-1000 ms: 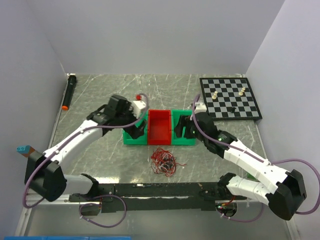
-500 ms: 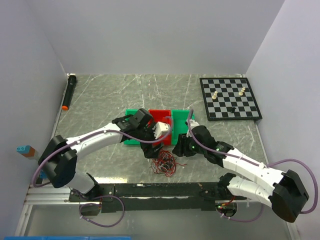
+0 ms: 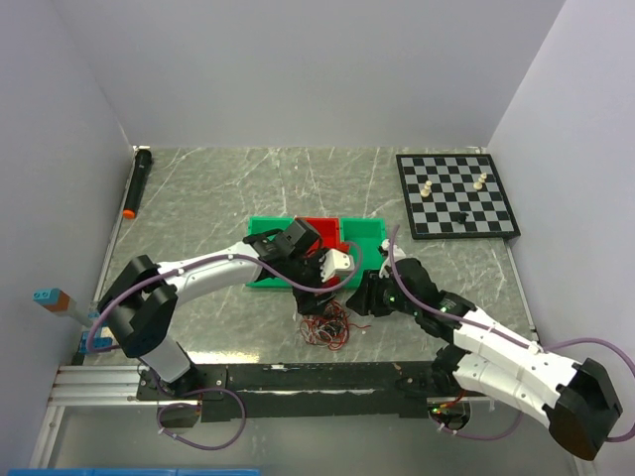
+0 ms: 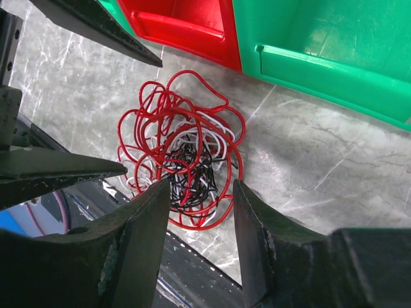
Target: Untangle the cables
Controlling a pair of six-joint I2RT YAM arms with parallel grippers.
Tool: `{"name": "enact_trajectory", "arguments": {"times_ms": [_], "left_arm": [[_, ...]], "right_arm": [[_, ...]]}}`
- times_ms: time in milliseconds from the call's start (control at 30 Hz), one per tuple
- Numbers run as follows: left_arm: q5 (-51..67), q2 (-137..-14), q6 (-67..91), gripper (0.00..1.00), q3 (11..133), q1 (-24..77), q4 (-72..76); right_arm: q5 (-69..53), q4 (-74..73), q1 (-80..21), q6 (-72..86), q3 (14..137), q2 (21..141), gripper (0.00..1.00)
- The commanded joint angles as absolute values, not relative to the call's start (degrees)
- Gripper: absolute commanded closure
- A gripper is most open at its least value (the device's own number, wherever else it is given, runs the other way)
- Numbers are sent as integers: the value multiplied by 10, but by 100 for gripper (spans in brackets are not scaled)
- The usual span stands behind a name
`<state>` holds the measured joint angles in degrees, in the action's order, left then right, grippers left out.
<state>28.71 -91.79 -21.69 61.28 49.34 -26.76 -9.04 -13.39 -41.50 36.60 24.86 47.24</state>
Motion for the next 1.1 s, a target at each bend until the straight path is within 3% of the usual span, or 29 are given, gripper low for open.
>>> {"name": "enact_trajectory", "arguments": {"times_ms": [0, 133, 333, 467, 633, 767, 900, 1067], "left_arm": [[322, -922, -244, 16, 637, 503, -245], [370, -930, -277, 31, 629, 508, -261], [395, -929, -324, 27, 619, 508, -273], [374, -934, -332, 30, 628, 507, -264], [384, -954, -348, 58, 655, 508, -296], [381, -969, -363, 89, 659, 509, -330], [364, -951, -361, 99, 648, 509, -322], [336, -929, -336, 99, 705, 509, -358]], "right_arm": [[-91, -124, -412, 379, 246, 466, 50], [-101, -117, -405, 378, 245, 476, 51], [-129, -103, -381, 375, 243, 471, 51], [-147, -95, -367, 378, 237, 465, 52], [-174, -86, -348, 383, 230, 458, 57], [-188, -84, -336, 380, 230, 455, 57], [-204, -82, -325, 373, 235, 460, 57], [-242, -57, -320, 374, 235, 470, 57]]}}
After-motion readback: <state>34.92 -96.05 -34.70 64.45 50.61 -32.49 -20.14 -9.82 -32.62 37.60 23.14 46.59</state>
